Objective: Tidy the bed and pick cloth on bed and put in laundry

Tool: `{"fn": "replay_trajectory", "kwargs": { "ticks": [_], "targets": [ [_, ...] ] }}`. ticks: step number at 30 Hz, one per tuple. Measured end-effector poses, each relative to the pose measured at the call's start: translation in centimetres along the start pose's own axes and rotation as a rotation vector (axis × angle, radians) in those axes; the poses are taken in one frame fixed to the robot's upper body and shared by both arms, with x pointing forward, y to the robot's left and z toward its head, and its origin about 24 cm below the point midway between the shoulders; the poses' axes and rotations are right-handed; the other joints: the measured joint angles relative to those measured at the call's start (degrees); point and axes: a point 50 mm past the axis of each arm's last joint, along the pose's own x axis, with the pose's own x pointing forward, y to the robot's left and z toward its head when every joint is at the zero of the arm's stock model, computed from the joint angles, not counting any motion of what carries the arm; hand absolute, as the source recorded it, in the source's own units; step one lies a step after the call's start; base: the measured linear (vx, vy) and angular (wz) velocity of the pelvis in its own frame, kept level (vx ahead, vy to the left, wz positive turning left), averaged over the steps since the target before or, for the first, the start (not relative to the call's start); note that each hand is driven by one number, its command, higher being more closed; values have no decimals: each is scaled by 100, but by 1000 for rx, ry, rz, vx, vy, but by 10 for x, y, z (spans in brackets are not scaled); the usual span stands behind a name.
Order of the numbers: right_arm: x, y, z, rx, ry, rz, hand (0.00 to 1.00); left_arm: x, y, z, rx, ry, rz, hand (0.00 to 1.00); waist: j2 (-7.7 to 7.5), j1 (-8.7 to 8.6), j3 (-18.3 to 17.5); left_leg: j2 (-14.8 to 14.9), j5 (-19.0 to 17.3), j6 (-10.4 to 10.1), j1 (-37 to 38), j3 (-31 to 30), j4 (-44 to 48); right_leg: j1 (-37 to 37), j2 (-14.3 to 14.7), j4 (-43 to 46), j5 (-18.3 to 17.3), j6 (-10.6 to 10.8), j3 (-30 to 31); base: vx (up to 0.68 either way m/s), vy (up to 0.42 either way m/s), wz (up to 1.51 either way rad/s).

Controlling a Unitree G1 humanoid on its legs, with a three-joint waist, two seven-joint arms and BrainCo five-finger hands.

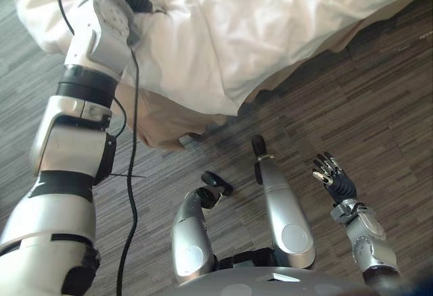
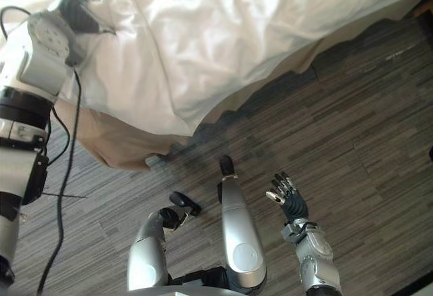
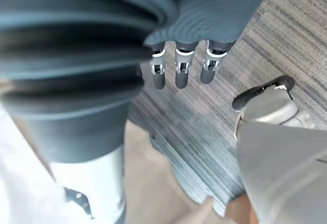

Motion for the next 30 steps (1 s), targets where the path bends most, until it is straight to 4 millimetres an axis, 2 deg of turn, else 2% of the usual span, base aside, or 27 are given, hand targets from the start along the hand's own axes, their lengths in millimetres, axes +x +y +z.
{"fn": "replay_trajectory", "kwargs": {
  "ticks": [1,2,3,4,5,6,7,8,10,11,12,13,15,16,18,19,21,22,24,25,26,27,29,30],
  "targets": [
    [-3,-2,-4,2,14,-10,0,-2,-12,-1,-12,-28,-37,100,41,48,-27,-49,31,-2,114,-41,-97,133,-42,-39,-17,-6,-71,18,13,49],
    [-10,-8,-12,11,45,-44,0,-9,-36,-7,-66,-71,-124,100,112,140,-112,-134,103,-18,315,-129,-305,424,-108,-161,-44,-7,-226,20,0,44],
    [-14,-11,-18,17,65,-67,0,-15,-50,-13,-95,-83,-172,100,158,190,-235,-186,139,-26,371,-175,-414,513,-144,-217,-60,1,-298,97,-5,62],
    [-28,-22,-34,44,117,-141,0,-33,-85,-32,-173,-85,-291,100,272,352,-645,-342,283,-58,494,-257,-749,662,-244,-328,-107,30,-454,161,-19,59],
    [-36,-26,-43,64,145,-186,0,-49,-104,-48,-237,-66,-345,100,328,435,-864,-443,393,-74,639,-335,-969,798,-294,-402,-128,37,-551,149,-15,59],
    [-41,-29,-50,75,168,-214,0,-60,-114,-59,-274,-48,-371,100,348,486,-981,-506,476,-86,752,-363,-1142,904,-326,-450,-139,43,-615,197,-21,59],
    [-55,-33,-68,101,230,-274,0,-91,-136,-90,-374,36,-415,100,394,551,-1273,-656,691,-144,1035,-495,-1540,1206,-375,-613,-164,48,-780,194,-24,59],
    [-63,-36,-79,117,270,-312,0,-109,-146,-109,-412,101,-424,100,433,630,-1437,-719,794,-168,1196,-585,-1774,1401,-378,-742,-163,47,-895,228,-31,57],
    [-76,-40,-95,121,347,-368,0,-135,-161,-134,-492,202,-425,100,486,747,-1681,-778,930,-225,1382,-795,-2058,1736,-363,-1036,-155,61,-1110,138,-31,52],
    [-85,-42,-106,131,396,-408,0,-155,-171,-149,-555,270,-414,0,509,817,-1843,-815,1037,-254,1482,-946,-2219,1963,-350,-1288,-125,108,-1243,132,-31,66],
    [-91,-44,-113,140,427,-444,0,-174,-183,-160,-603,325,-410,0,523,848,-1982,-827,1087,-266,1528,-1071,-2305,2170,-311,-1535,-87,157,-1332,113,-25,53],
    [-93,-45,-116,145,439,-455,0,-184,-190,-164,-625,351,-414,0,530,864,-2045,-829,1095,-265,1547,-1132,-2344,2251,-284,-1644,-55,173,-1376,120,-20,32],
    [-103,-48,-125,153,493,-492,0,-218,-228,-173,-750,474,-427,0,518,1007,-2232,-826,1101,-269,1675,-1204,-2456,2549,-158,-2037,90,185,-1451,77,-12,9],
    [-106,-48,-128,154,509,-499,0,-225,-238,-174,-791,513,-419,0,493,1029,-2272,-842,1101,-269,1699,-1250,-2459,2629,-136,-2139,123,186,-1463,42,-11,1],
    [-113,-46,-138,175,560,-513,0,-255,-276,-184,-906,716,-380,0,380,1109,-2463,-826,1109,-272,1739,-1314,-2468,2845,-55,-2497,277,174,-1502,17,-6,0],
    [-115,-46,-140,184,571,-515,0,-265,-286,-189,-928,789,-369,0,352,1104,-2485,-823,1116,-270,1779,-1327,-2493,2909,-35,-2578,314,173,-1509,17,-28,-3],
    [-123,-42,-150,229,619,-533,0,-316,-319,-202,-984,1105,-294,0,231,1083,-2543,-820,1155,-293,1918,-1424,-2651,3105,43,-2848,429,158,-1532,-15,-31,0],
    [-125,-42,-152,247,627,-545,0,-329,-323,-205,-988,1183,-267,0,200,1090,-2544,-819,1165,-285,1919,-1430,-2651,3139,50,-2902,452,155,-1553,-37,-33,9],
    [-131,-40,-158,302,647,-581,0,-384,-333,-215,-982,1485,-155,0,135,1136,-2543,-817,1195,-284,1979,-1433,-2691,3255,79,-3048,542,136,-1579,-62,-36,4],
    [-132,-40,-159,312,650,-592,0,-398,-333,-217,-970,1548,-132,0,135,1138,-2543,-818,1200,-287,2022,-1432,-2729,3298,91,-3090,566,135,-1580,-63,-27,-4],
    [-135,-43,-159,349,641,-640,0,-426,-332,-219,-967,1666,-109,0,142,1141,-2546,-821,1203,-291,2129,-1427,-2828,3404,122,-3200,621,138,-1575,-76,-17,-3],
    [-135,-45,-158,375,622,-687,0,-444,-330,-220,-957,1732,-99,0,148,1152,-2556,-825,1203,-291,2194,-1427,-2876,3442,139,-3275,660,135,-1570,-97,-14,-4],
    [-130,-53,-152,445,554,-796,0,-472,-327,-218,-965,1818,-48,0,124,1173,-2575,-813,1216,-302,2270,-1418,-2991,3484,157,-3383,714,141,-1523,-120,-23,-9],
    [-129,-55,-150,458,537,-822,0,-477,-325,-218,-967,1830,-34,0,120,1202,-2577,-810,1222,-304,2293,-1411,-3021,3490,160,-3385,718,141,-1510,-142,-31,-10]
  ]
}}
